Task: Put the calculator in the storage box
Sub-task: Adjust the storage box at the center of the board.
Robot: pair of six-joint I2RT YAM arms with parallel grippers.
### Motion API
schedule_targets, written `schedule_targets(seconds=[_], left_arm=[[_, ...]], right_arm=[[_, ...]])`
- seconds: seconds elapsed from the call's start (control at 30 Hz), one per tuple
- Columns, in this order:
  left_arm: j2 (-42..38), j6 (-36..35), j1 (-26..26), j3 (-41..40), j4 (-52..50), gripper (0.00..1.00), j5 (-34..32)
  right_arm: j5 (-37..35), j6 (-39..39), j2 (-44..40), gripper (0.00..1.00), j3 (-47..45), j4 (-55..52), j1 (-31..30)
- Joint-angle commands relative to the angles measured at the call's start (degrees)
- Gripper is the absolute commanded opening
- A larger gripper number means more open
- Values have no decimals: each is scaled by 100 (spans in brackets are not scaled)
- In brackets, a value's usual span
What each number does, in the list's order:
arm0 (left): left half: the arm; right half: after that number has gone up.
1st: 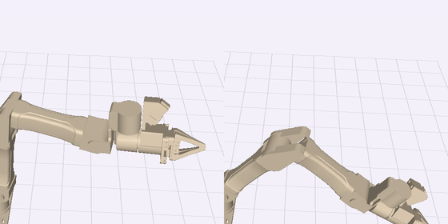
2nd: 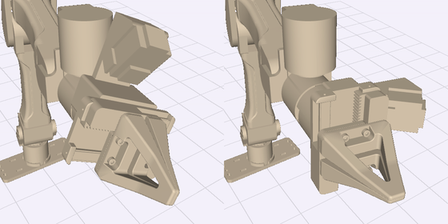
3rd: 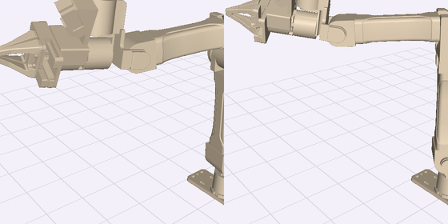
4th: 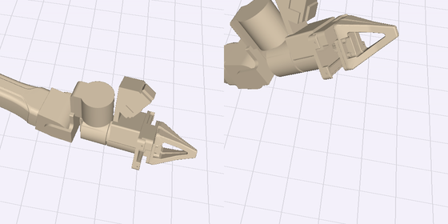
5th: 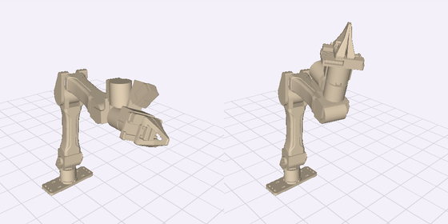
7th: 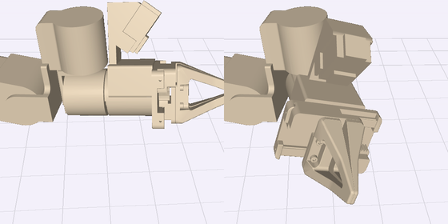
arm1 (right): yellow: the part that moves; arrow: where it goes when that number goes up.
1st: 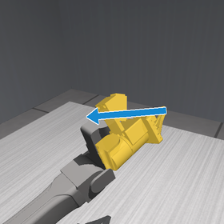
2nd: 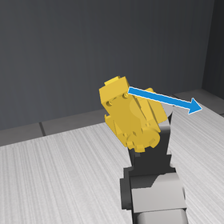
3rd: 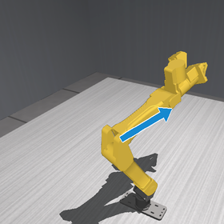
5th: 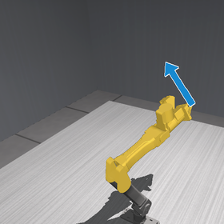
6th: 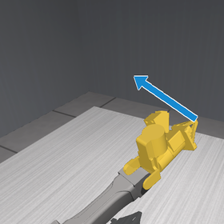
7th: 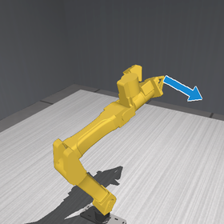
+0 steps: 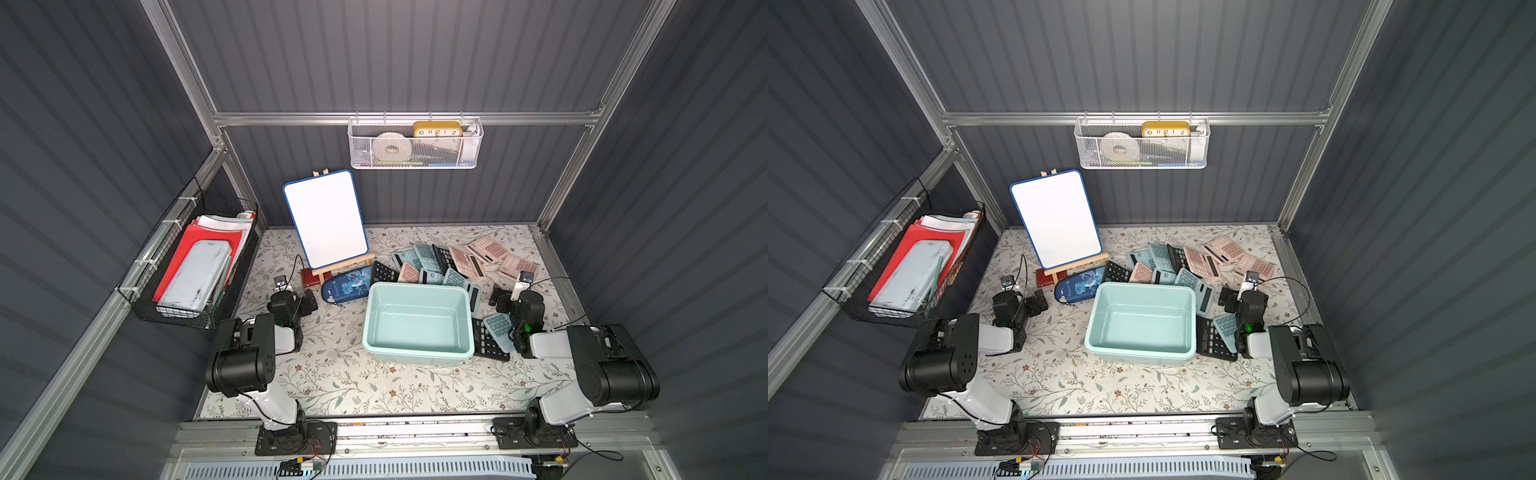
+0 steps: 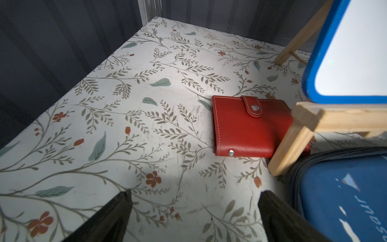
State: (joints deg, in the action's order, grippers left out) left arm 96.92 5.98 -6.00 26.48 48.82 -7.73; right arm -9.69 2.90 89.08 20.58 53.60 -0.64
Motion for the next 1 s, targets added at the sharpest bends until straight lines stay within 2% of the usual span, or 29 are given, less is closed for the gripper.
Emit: schedule_targets(seconds=[0.0, 0.27, 0.33, 0.47, 0.57, 0.63, 0.77, 0.87, 0.97], left_arm=[[63, 88, -33, 94, 93, 99, -27], [16, 27, -31, 121, 92, 99, -1], [-196, -20, -24, 220, -333, 99, 169], [-684, 163, -16, -203, -13, 99, -169], [-1291, 335, -19, -59, -853, 99, -414], [-1719, 497, -20, 213, -1640, 99, -463], [-2312, 1125, -15, 1159, -3747, 99, -416], [-2542, 1446, -15, 1627, -4725, 99, 115], [-2828, 1777, -15, 1733, -5137, 99, 768]], right_arm=[[-58, -28, 57, 99, 95, 119, -22], [-64, -17, 59, 99, 93, 122, -16], [-55, -17, 49, 99, 94, 112, -15], [-266, -7, -383, 99, -146, 241, -32], [-693, 169, -1385, 99, 81, -1188, -36], [-589, 226, -2086, 99, 455, -2631, -35], [-293, 449, -3092, 99, 846, -4015, -35], [-57, 879, -3730, 99, 1072, -4805, -32], [194, 1374, -4192, 99, 1484, -5846, -37]])
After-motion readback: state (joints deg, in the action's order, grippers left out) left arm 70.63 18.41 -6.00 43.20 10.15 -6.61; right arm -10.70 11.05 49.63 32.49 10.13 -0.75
